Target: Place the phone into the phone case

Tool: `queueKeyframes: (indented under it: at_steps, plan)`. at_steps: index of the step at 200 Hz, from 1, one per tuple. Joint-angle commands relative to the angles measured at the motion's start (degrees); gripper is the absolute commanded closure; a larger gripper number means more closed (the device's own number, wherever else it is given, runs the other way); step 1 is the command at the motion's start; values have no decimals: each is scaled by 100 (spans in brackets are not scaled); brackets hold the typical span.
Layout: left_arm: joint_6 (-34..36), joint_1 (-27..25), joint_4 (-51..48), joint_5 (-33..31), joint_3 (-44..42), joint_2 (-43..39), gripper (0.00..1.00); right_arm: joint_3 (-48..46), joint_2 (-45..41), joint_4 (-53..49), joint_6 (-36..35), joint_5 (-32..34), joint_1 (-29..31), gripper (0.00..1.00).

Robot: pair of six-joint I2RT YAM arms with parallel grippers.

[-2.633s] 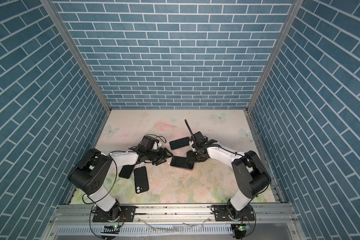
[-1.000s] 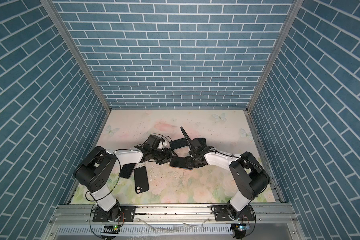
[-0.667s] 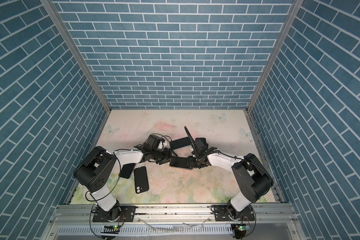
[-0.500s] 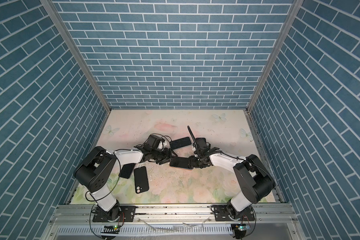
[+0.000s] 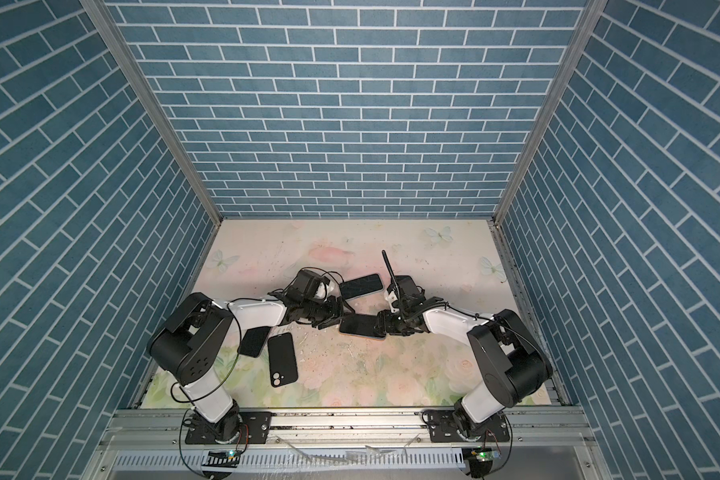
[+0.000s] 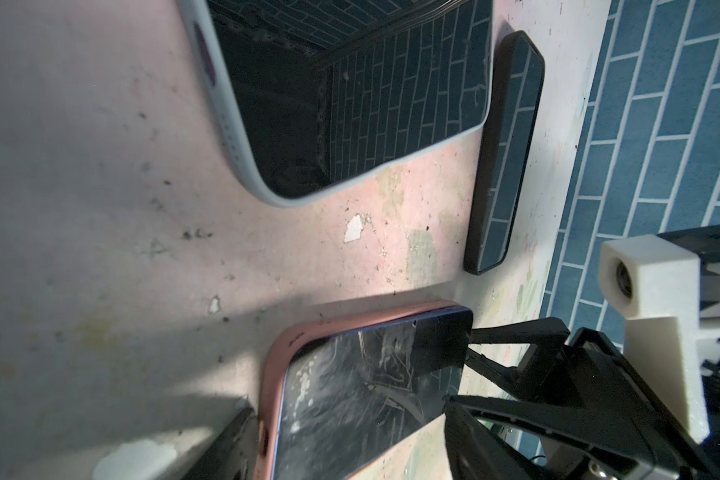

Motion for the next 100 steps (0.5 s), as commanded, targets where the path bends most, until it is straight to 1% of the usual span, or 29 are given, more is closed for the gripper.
queueKeyframes:
  at_steps: [1,46,78,100]
  plan:
    - [120,-29,-336,-98,-57,80,27,-104,-56,210,233,-287,-44,41]
    - [152,-38,-331,-89,-76,41,27,-167,-62,333,307,-382,-69,41]
    - [209,-33,-313,-71,-76,37,26,-291,-207,661,392,-516,-76,41]
    - [211,-34,-284,-59,-101,28,26,-287,-233,705,421,-534,-78,41]
